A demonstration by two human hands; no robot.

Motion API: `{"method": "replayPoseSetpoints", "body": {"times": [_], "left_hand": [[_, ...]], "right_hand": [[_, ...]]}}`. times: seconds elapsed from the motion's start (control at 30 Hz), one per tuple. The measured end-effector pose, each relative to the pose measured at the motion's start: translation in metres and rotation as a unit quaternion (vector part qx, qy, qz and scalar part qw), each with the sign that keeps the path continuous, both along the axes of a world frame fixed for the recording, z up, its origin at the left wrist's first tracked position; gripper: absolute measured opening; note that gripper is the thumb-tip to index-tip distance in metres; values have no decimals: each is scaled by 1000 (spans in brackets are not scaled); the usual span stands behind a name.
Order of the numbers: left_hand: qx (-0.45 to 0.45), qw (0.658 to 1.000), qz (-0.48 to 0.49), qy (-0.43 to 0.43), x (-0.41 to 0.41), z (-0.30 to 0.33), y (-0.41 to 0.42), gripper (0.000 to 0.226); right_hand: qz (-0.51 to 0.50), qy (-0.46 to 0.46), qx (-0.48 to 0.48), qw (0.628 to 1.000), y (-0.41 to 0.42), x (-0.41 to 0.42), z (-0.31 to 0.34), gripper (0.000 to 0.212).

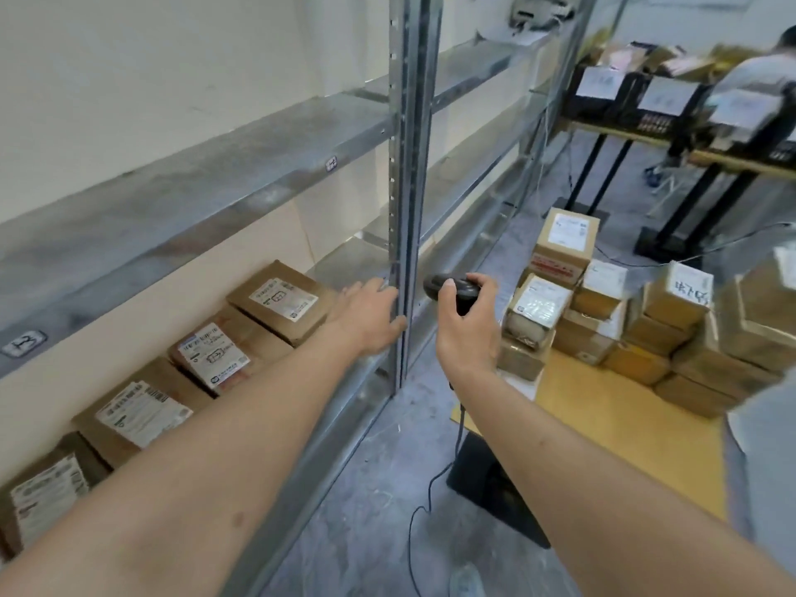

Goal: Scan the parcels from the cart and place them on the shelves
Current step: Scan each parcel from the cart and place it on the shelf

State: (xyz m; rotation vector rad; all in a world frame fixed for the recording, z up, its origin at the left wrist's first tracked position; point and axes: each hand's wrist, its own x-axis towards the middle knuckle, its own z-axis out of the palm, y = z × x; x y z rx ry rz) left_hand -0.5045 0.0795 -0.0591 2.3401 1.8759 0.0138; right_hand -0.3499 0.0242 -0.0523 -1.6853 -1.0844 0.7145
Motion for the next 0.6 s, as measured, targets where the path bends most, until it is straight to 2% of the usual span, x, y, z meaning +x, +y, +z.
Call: {"method": "replayPoseSetpoints", "body": {"times": [0.17, 0.37, 0.6], "left_hand": [[-10, 998, -58, 1, 55, 3, -19, 58], [-9, 995, -99, 15, 133, 10, -30, 56], [-24, 996, -82, -17, 224, 4, -27, 54]], "right_hand": [[-67, -11, 7, 998, -34, 50, 6, 30], [-101, -9, 10, 995, -59, 121, 5, 36], [-104, 0, -6, 995, -61, 209, -4, 35]]}}
